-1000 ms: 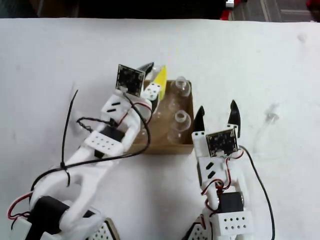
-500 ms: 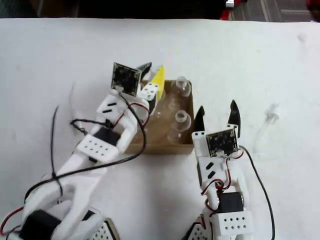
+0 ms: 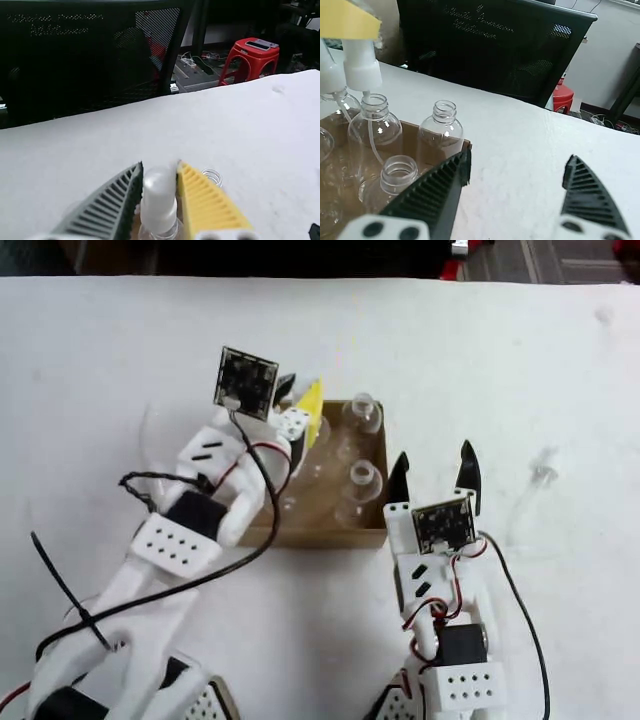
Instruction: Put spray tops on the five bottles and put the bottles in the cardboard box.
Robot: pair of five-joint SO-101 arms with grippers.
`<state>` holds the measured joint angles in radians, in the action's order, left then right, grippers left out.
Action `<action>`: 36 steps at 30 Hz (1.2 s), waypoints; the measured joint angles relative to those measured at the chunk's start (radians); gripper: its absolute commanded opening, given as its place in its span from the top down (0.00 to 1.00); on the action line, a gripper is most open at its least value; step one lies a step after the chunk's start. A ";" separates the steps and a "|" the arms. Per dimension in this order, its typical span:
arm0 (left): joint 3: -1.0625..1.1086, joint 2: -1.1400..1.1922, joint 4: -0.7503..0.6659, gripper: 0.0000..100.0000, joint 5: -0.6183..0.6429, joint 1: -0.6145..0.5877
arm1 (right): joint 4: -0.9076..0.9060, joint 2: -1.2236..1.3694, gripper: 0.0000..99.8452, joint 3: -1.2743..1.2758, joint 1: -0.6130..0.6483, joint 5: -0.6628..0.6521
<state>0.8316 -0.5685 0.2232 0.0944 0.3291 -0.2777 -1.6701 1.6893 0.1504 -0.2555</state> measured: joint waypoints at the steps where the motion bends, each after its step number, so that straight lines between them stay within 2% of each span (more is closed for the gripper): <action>1: 0.000 0.006 -0.008 0.89 0.000 0.000 | 0.000 0.000 0.73 0.000 0.000 0.000; 7: 0.000 0.014 -0.018 0.73 0.000 0.006 | 0.000 0.000 0.73 0.000 0.000 0.000; 14: -0.023 0.015 0.098 0.76 0.006 0.011 | 0.000 0.000 0.73 0.000 0.000 0.000; 19: -0.110 0.015 0.123 0.78 0.092 -0.052 | 0.000 0.000 0.73 0.000 0.000 0.000; 22: -0.184 -0.017 0.212 0.78 0.123 -0.104 | 0.000 0.000 0.73 0.000 0.000 0.000; 26: -0.310 -0.124 0.436 0.78 0.112 -0.192 | 0.000 0.000 0.73 0.000 0.000 0.000; 29: -0.393 -0.172 0.624 0.78 0.025 -0.272 | 0.000 0.000 0.73 0.000 0.000 0.000; 32: -0.446 -0.178 0.767 0.78 -0.124 -0.390 | 0.000 0.000 0.73 0.000 0.000 0.000; 36: -0.470 -0.135 0.798 0.78 -0.382 -0.588 | 0.000 0.000 0.73 0.000 0.000 0.000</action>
<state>0.3621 -0.7035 1.0211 -0.2877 -0.2585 -0.2777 -1.6701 1.6893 0.1504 -0.2555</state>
